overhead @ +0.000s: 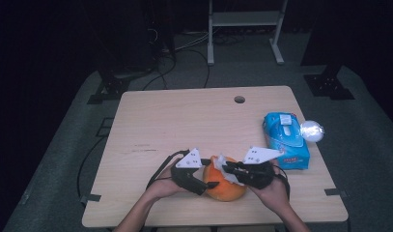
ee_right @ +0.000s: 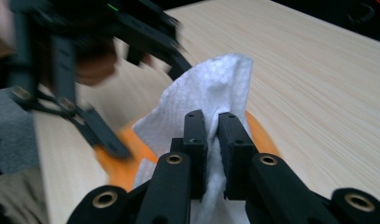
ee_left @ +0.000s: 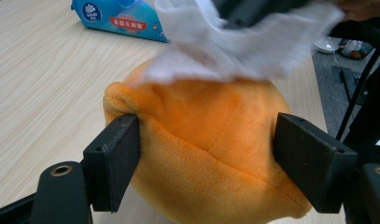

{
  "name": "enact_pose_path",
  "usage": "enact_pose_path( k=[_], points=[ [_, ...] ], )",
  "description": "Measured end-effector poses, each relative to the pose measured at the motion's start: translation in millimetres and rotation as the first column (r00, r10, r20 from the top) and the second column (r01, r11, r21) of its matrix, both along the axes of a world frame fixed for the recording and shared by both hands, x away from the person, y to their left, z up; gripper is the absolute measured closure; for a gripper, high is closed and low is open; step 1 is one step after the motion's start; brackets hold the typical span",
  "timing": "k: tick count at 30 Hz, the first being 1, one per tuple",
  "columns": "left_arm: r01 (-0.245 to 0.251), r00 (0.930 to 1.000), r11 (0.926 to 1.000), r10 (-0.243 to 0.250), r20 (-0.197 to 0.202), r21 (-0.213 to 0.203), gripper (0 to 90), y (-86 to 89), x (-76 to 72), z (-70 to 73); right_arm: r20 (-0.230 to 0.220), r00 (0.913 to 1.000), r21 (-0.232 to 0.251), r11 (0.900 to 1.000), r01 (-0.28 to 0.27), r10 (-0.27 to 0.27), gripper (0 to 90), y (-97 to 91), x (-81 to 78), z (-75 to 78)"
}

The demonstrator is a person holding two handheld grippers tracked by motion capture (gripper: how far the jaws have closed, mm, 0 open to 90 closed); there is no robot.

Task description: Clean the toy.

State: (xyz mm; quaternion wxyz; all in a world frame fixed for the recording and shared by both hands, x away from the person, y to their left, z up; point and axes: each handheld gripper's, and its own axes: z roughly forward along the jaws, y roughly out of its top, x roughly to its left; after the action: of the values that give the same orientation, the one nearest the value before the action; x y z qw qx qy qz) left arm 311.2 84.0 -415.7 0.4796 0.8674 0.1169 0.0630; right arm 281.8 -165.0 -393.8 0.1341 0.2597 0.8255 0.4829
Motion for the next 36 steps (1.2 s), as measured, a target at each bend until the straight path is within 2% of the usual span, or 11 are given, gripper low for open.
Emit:
enact_pose_path(
  k=[3,7,11,15,18,21,25,28,32,34,36],
  points=[
    [-0.042,0.9986,0.9987,0.041,-0.034,-0.029,17.1,2.1,4.6,3.3,-0.035,0.9992,0.012,0.9997,0.022,-0.021,81.9,-12.7,3.9,-6.9],
    [-0.024,0.9979,0.9996,0.023,-0.061,-0.016,17.9,-2.9,4.9,-3.6,-0.040,0.9992,0.001,1.0000,-0.005,0.005,81.9,-15.2,0.8,-6.5],
    [-0.005,0.9993,0.9999,0.006,-0.036,0.009,22.1,-5.2,-0.6,-2.5,-0.020,0.9998,-0.009,0.9999,-0.009,0.009,81.7,-8.7,-3.0,-4.4],
    [0.024,0.9997,0.9994,-0.024,0.000,0.027,22.6,-11.5,-7.9,0.9,0.019,0.9981,0.013,0.9982,-0.059,0.059,81.7,4.8,-10.3,2.5],
    [0.031,0.9992,0.9986,-0.032,0.022,0.043,22.9,-13.2,-11.0,2.4,0.037,0.9969,-0.007,0.9976,-0.069,0.070,81.6,12.0,-12.5,3.5],
    [0.032,0.9994,0.9991,-0.032,0.009,0.027,23.1,-11.6,-8.8,1.1,0.022,0.9991,0.011,0.9992,-0.038,0.038,81.6,4.1,-6.7,1.8],
    [0.031,0.9995,0.9993,-0.031,0.004,0.023,23.0,-12.3,-8.1,0.9,0.012,0.9997,0.003,0.9998,0.022,-0.022,81.8,-9.6,0.0,-2.1],
    [0.045,0.9988,0.9984,-0.046,0.019,0.034,23.0,-15.5,-11.0,2.4,0.013,0.9997,0.008,0.9997,0.022,-0.022,81.7,-10.7,-1.3,-2.3],
    [0.059,0.9969,0.9972,-0.061,0.050,0.047,23.2,-18.6,-16.3,3.6,0.035,0.9987,0.040,0.9985,-0.038,0.036,81.6,-0.9,-8.0,1.9],
    [0.061,0.9952,0.9953,-0.067,0.072,0.075,23.2,-19.9,-18.8,5.4,0.055,0.9978,0.020,0.9991,-0.038,0.037,81.6,4.8,-10.9,3.0],
    [0.062,0.9953,0.9957,-0.067,0.071,0.069,23.3,-19.9,-19.1,5.4,0.058,0.9978,0.020,0.9993,-0.031,0.030,81.6,4.5,-10.0,3.0]
  ],
)
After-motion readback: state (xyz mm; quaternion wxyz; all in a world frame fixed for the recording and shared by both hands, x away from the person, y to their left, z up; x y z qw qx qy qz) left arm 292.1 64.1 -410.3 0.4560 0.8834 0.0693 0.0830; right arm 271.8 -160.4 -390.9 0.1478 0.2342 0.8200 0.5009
